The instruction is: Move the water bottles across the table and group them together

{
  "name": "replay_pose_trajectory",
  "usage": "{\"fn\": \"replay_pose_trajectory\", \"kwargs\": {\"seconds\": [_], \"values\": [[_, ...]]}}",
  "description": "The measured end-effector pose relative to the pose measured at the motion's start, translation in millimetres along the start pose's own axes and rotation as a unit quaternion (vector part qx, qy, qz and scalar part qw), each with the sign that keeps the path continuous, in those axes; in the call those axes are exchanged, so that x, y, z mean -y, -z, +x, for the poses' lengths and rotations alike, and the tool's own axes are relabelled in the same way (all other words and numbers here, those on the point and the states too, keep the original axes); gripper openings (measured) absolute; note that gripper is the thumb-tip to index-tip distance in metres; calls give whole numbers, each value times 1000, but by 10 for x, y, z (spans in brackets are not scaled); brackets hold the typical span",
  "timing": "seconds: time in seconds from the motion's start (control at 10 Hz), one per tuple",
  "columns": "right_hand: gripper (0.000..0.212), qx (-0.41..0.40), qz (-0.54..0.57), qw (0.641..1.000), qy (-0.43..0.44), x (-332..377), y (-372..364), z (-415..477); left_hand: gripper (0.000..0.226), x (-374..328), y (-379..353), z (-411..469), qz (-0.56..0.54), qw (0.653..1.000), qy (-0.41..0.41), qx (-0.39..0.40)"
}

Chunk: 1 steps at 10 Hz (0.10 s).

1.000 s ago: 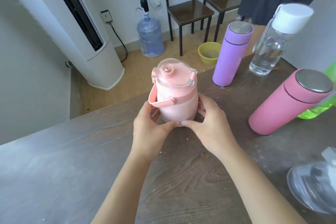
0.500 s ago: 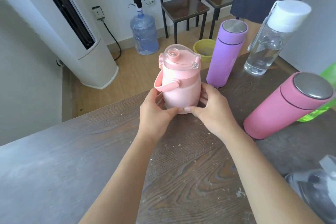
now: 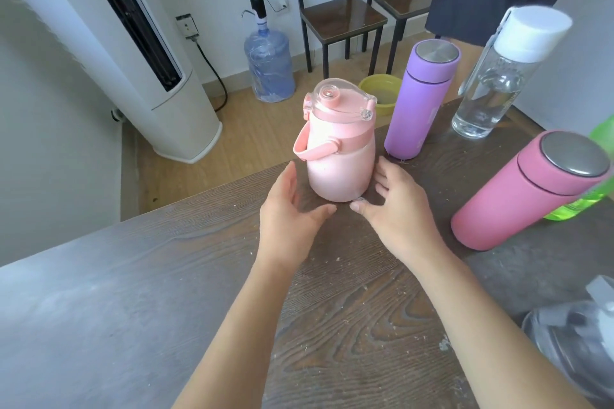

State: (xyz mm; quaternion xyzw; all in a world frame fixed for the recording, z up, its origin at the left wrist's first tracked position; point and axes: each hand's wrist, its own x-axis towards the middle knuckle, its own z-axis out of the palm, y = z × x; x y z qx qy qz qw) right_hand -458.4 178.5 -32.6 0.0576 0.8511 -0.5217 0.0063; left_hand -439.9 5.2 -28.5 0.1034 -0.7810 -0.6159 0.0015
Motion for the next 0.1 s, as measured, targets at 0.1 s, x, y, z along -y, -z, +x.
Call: {"fn": "replay_pose_trajectory", "kwargs": {"seconds": [0.1], "values": [[81,-39,19,999,7,59,75,-542,85,154,84,-682,-33,996,13,-87]]}}
